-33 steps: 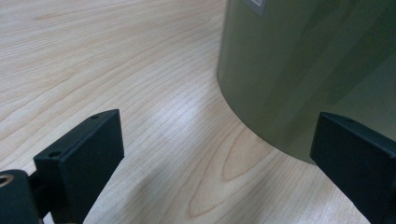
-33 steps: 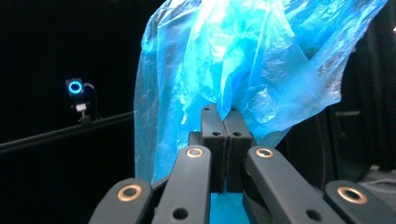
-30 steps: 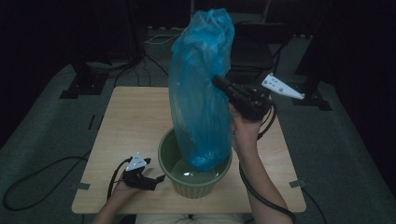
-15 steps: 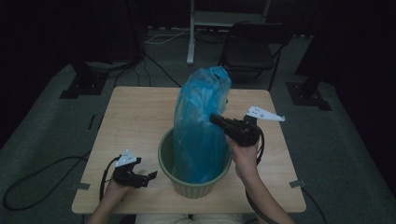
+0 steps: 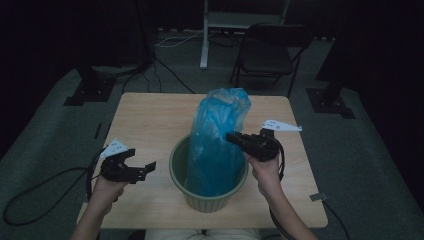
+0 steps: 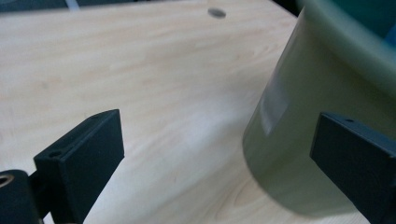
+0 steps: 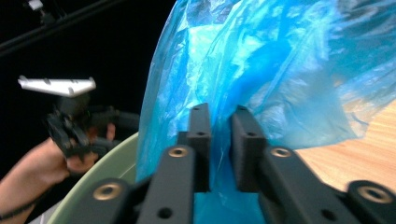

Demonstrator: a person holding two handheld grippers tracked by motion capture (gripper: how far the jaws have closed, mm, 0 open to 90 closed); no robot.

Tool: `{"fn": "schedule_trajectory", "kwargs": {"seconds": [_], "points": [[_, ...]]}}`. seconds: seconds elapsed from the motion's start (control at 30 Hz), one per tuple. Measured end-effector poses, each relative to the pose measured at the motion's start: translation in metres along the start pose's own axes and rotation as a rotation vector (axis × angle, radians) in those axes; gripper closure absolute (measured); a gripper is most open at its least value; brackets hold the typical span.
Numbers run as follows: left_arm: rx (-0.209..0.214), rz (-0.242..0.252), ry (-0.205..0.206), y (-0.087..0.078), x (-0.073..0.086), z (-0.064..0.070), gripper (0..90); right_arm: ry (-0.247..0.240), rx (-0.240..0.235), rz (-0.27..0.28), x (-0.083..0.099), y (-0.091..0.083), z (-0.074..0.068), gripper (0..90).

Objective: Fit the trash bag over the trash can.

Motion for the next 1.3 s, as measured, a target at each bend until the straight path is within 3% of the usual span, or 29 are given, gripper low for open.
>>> {"fn": "schedule_trajectory", "kwargs": {"seconds": [0.07, 0.1, 0.13, 0.23, 0.27, 0.3, 0.33, 0.37, 0.53, 0.73, 0.77, 0.87, 0.93, 1.03, 1.07, 1.17, 1.2, 1.3], "points": [[0.002, 0.001, 0.011, 0.000, -0.008, 0.004, 3.4, -0.004, 0.009, -0.003, -0.001, 0.001, 0.000, 73.6], [0.014, 0.003, 0.012, 0.003, -0.019, 0.009, 3.4, -0.004, -0.007, -0.028, -0.002, 0.006, 0.001, 61.1], [0.031, 0.000, 0.015, 0.005, -0.024, 0.013, 3.4, -0.006, -0.003, -0.051, -0.003, 0.009, 0.001, 57.9], [0.047, -0.001, 0.025, 0.009, -0.035, 0.020, 3.4, -0.012, 0.013, -0.095, -0.002, 0.014, 0.002, 57.6], [0.047, -0.012, 0.047, 0.015, -0.046, 0.028, 3.4, -0.026, 0.049, -0.127, -0.001, 0.017, 0.004, 62.5], [0.048, -0.010, 0.057, 0.017, -0.050, 0.033, 3.6, -0.026, 0.051, -0.136, 0.000, 0.018, 0.005, 76.1], [0.048, -0.010, 0.057, 0.017, -0.050, 0.033, 5.5, -0.026, 0.041, -0.140, 0.000, 0.018, 0.007, 80.1], [0.053, -0.018, 0.067, 0.023, -0.060, 0.041, 5.5, -0.026, 0.044, -0.146, 0.000, 0.019, 0.007, 87.1], [0.099, -0.049, 0.052, 0.038, -0.080, 0.053, 5.6, -0.051, 0.020, -0.139, -0.003, 0.020, 0.002, 88.6], [0.160, -0.045, 0.034, 0.046, -0.097, 0.058, 6.5, -0.086, -0.019, -0.125, -0.008, 0.019, -0.011, 88.4], [0.180, -0.023, 0.043, 0.046, -0.101, 0.062, 13.2, -0.090, -0.025, -0.123, -0.008, 0.018, -0.013, 88.4], [0.207, -0.024, 0.054, 0.048, -0.104, 0.066, 18.8, -0.101, -0.042, -0.117, -0.009, 0.017, -0.019, 88.3], [0.266, -0.032, 0.064, 0.052, -0.106, 0.071, 27.5, -0.110, -0.044, -0.117, -0.009, 0.017, -0.021, 88.3], [0.305, -0.045, 0.077, 0.054, -0.106, 0.074, 42.1, -0.117, -0.051, -0.112, -0.010, 0.015, -0.023, 88.3], [0.320, -0.052, 0.101, 0.056, -0.104, 0.078, 49.9, -0.119, -0.051, -0.111, -0.010, 0.014, -0.023, 88.3], [0.338, -0.062, 0.125, 0.058, -0.103, 0.084, 71.4, -0.117, -0.050, -0.107, -0.010, 0.013, -0.022, 88.3], [0.316, -0.058, 0.148, 0.058, -0.103, 0.086, 78.3, -0.116, -0.048, -0.107, -0.010, 0.013, -0.022, 88.3], [0.292, -0.054, 0.161, 0.059, -0.102, 0.087, 88.0, -0.114, -0.046, -0.109, -0.010, 0.012, -0.022, 88.3]]}}
Point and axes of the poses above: each handheld gripper's, and its own axes: y roughly forward along the jaws, x roughly out of its underside, z roughly to its right, the point moved 2 cm from there along y, roughly forward along the jaws, and after that the axes turned 14 degrees about -y, right-handed, at the moved point
